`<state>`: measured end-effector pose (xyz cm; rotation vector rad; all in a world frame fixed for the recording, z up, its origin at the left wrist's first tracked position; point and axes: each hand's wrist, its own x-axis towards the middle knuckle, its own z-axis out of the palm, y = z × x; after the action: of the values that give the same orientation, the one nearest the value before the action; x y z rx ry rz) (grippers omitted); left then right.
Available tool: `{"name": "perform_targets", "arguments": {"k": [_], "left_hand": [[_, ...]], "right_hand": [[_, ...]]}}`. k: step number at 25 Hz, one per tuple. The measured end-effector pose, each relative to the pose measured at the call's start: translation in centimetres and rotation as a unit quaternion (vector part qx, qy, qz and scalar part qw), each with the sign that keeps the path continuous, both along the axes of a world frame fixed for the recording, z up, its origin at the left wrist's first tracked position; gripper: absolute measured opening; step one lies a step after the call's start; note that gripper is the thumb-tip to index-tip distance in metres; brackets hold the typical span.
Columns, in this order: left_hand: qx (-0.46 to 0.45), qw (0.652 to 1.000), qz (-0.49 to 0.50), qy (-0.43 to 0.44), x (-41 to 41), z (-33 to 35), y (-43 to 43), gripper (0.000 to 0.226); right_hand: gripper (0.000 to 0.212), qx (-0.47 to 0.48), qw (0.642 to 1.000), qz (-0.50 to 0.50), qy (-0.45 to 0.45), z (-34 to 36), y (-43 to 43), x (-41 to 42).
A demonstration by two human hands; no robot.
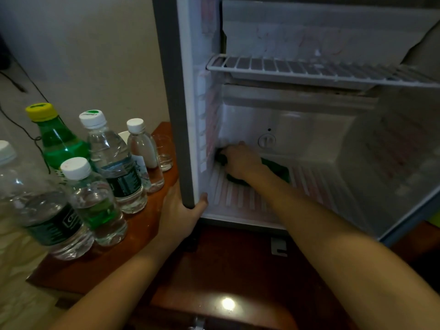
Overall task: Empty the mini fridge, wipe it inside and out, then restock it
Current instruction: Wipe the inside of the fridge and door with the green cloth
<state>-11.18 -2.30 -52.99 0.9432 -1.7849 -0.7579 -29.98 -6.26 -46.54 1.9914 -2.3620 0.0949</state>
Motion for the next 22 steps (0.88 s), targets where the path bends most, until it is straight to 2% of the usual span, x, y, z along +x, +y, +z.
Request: {"name": "perform_targets", "arguments": {"k": [5, 7, 11, 14, 16, 18, 20, 22], "left_hand": [[0.001, 1.0, -0.01, 0.003, 0.1, 0.2, 0.1, 0.047], [0.011, 1.0, -0.009, 0.011, 0.2, -0.2, -0.2, 0.041], [-0.008, 1.0, -0.001, 0.015, 0.1, -0.1, 0.0, 0.044], [-0.016, 1.0, -0.001, 0.007, 0.1, 0.2, 0.2, 0.047], [-0.016, 1.0, -0.005, 0.014, 0.2, 0.0, 0.0, 0.036], [-0.018, 1.0, -0.005, 0.019, 0.2, -0.3, -0.2, 0.038], [-0.016, 1.0, -0.012, 0.019, 0.0, -0.3, -0.2, 0.041], [-0.017, 1.0, -0.022, 0.014, 0.0, -0.6, -0.5, 0.046]], "right_hand": [[0.024, 0.022, 0.979, -0.188, 0.069, 0.4, 2.3, -2.4], [0.02, 0.027, 0.975, -0.208, 0.072, 0.1, 3.2, -2.8], [0.025, -0.04, 0.995, -0.089, -0.011, 0.1, 0.0, 0.4], [0.03, -0.019, 0.997, -0.043, -0.059, 0.6, -0.8, 0.9], [0.024, -0.014, 0.996, -0.066, -0.064, 1.0, 1.0, 0.5], [0.016, -0.023, 0.993, -0.074, -0.088, 0.7, 4.5, 1.3], [0.018, -0.017, 0.992, -0.025, -0.119, 0.6, 9.1, 3.2], [0.029, -0.052, 0.994, 0.034, -0.095, -0.3, 12.7, 5.7]]}}
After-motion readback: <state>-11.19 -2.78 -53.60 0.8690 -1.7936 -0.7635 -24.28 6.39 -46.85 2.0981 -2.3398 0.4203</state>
